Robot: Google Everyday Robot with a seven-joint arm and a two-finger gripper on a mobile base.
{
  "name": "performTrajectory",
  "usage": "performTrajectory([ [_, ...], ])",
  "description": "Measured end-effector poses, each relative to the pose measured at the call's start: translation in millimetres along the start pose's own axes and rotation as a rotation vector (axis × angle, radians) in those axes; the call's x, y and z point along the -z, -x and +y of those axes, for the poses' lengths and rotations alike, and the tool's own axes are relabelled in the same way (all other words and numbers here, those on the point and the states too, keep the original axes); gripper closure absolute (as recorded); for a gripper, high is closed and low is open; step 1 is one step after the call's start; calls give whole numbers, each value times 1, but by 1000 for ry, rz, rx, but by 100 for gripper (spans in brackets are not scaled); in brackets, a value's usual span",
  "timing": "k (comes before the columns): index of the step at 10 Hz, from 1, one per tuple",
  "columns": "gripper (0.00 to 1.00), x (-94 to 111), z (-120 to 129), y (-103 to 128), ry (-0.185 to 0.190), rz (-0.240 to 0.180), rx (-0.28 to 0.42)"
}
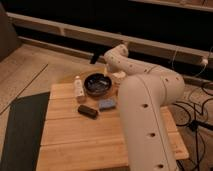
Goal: Place the ceramic cup in the ceramic bowl
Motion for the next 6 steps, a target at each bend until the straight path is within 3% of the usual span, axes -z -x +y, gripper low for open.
performTrajectory([
  [1, 44, -4, -2, -2, 4, 13, -5],
  [3, 66, -17, -12, -11, 0, 58, -21],
  [5, 87, -18, -21, -3, -24, 55, -25],
  [6, 98, -12, -32, 8, -57, 35, -28],
])
